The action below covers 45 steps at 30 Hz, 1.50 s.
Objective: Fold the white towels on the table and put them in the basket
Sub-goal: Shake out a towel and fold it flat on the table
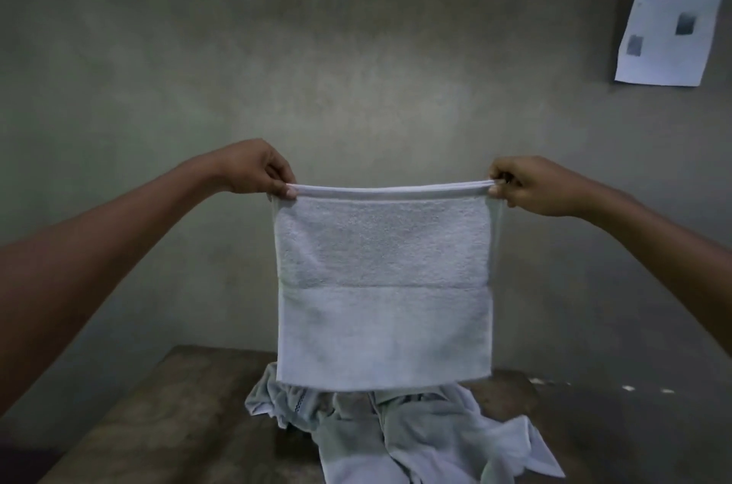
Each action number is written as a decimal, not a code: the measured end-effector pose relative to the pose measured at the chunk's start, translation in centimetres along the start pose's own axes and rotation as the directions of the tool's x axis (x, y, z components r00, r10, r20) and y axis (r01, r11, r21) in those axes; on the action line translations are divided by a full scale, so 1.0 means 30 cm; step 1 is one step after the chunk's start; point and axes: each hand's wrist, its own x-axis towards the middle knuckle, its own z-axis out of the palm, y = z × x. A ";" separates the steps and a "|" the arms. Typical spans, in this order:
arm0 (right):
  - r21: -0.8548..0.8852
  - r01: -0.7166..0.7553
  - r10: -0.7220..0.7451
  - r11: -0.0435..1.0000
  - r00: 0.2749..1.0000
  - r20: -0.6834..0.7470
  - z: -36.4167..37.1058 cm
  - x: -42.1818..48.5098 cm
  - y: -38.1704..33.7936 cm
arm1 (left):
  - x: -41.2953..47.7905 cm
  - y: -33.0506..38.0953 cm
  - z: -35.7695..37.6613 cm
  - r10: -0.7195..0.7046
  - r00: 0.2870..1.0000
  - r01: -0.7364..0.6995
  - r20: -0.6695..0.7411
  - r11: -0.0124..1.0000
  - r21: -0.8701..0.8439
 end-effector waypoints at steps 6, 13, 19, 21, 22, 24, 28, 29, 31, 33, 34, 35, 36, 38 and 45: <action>0.046 -0.002 -0.002 0.999 0.997 0.082 0.090 -0.013 0.023 | -0.035 -0.049 0.085 -0.041 0.994 0.040 0.106 0.999 0.015; 0.063 -0.011 0.005 0.998 0.996 0.089 0.156 -0.011 0.026 | -0.039 -0.094 0.151 -0.083 0.995 0.084 0.048 0.996 -0.018; 0.244 -0.082 0.005 0.966 0.953 0.303 0.190 -0.057 0.020 | -0.071 -0.109 0.176 -0.107 0.973 0.130 0.203 0.986 -0.103; 0.299 -0.132 0.002 0.945 0.917 0.400 0.209 -0.086 0.029 | -0.093 -0.126 0.190 -0.084 0.942 0.152 0.326 0.970 -0.189; 0.325 -0.145 -0.003 0.934 0.911 0.412 0.219 -0.098 0.035 | -0.100 -0.139 0.199 -0.067 0.935 0.156 0.349 0.960 -0.233; 0.360 -0.174 -0.001 0.917 0.899 0.438 0.243 -0.109 0.051 | -0.102 -0.172 0.219 -0.046 0.923 0.173 0.383 0.937 -0.305; 0.359 -0.229 0.011 0.905 0.854 0.520 0.305 -0.093 0.067 | -0.086 -0.217 0.274 -0.088 0.870 0.250 0.486 0.927 -0.280; 0.353 -0.244 0.017 0.903 0.843 0.538 0.327 -0.082 0.070 | -0.077 -0.227 0.293 -0.107 0.856 0.260 0.506 0.934 -0.244; 0.326 -0.280 0.043 0.903 0.814 0.579 0.389 -0.064 0.084 | -0.060 -0.252 0.346 -0.153 0.823 0.285 0.546 0.944 -0.166; 0.272 -0.313 0.079 0.910 0.775 0.627 0.481 -0.061 0.106 | -0.043 -0.283 0.431 -0.195 0.814 0.294 0.547 0.951 -0.098; 0.246 -0.322 0.094 0.914 0.759 0.644 0.537 -0.064 0.118 | -0.036 -0.301 0.483 -0.200 0.814 0.287 0.546 0.955 -0.077; 0.222 -0.325 0.106 0.919 0.747 0.656 0.598 -0.069 0.131 | -0.031 -0.323 0.542 -0.195 0.810 0.278 0.552 0.958 -0.069; 0.202 -0.325 0.115 0.924 0.739 0.664 0.660 -0.074 0.143 | -0.028 -0.344 0.604 -0.187 0.800 0.271 0.570 0.960 -0.065; 0.177 -0.321 0.127 0.931 0.736 0.665 0.783 -0.081 0.166 | -0.032 -0.394 0.730 -0.188 0.786 0.258 0.589 0.965 -0.036; 0.164 -0.341 0.248 0.926 0.873 0.420 1.101 -0.091 0.243 | -0.060 -0.556 1.034 -0.196 0.933 0.199 0.302 0.980 0.021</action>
